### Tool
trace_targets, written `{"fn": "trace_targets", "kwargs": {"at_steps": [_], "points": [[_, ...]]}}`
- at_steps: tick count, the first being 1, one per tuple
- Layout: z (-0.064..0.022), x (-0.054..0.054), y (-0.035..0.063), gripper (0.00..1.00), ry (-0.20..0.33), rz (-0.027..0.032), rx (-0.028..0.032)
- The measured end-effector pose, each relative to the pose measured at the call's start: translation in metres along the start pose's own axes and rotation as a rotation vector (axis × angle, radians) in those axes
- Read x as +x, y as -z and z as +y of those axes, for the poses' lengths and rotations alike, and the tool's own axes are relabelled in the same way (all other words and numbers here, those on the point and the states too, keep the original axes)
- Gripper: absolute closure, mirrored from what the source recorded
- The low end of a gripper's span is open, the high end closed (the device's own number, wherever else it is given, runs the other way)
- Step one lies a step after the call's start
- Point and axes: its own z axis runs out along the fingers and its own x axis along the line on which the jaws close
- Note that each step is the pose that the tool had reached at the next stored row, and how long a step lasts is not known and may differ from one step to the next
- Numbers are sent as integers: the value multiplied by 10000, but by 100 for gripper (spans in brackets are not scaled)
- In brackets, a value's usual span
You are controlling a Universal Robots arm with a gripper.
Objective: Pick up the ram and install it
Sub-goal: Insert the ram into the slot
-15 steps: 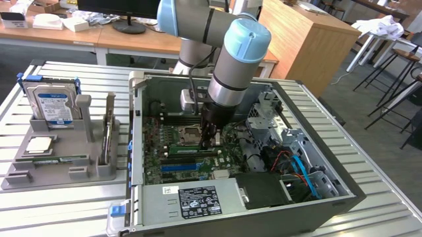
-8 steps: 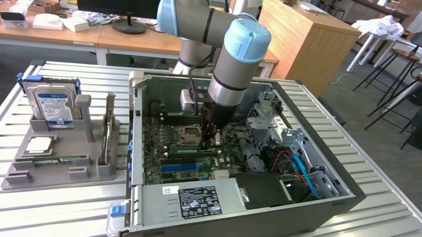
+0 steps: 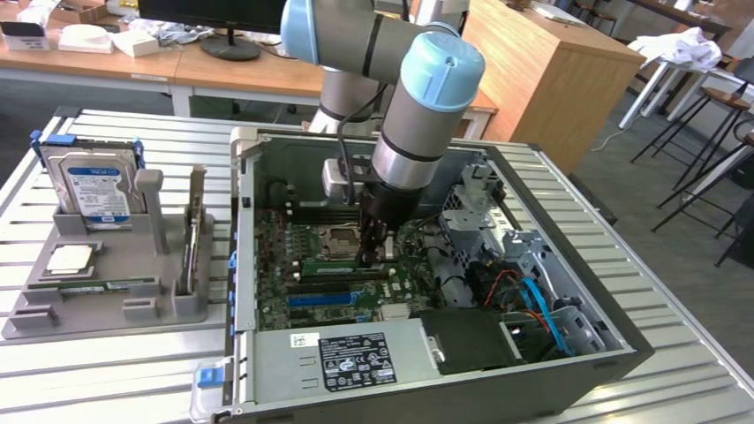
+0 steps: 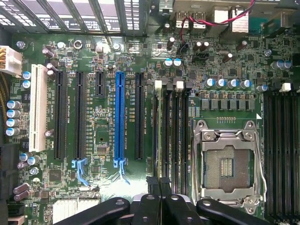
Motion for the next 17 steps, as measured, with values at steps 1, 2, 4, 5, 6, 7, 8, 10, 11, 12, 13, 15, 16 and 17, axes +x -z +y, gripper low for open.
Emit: {"fn": "trace_targets", "kwargs": {"at_steps": [1,2,4,5,6,7,8,10,11,12,13,15,16,17], "points": [[0,0,0,89,0,1,2],[1,0,1,89,0,2,7],[1,0,1,89,1,2,17],[2,0,1,89,1,2,22],[3,0,0,89,1,1,28],[3,0,0,89,2,1,34],[5,0,0,89,1,2,41],[7,0,0,89,3,2,52],[7,0,0,89,3,2,57],[8,0,0,89,4,2,61],[9,0,0,89,5,2,65],[9,0,-1,89,4,1,65],[10,1,-1,89,4,2,65],[10,1,-1,89,4,2,65]]}}
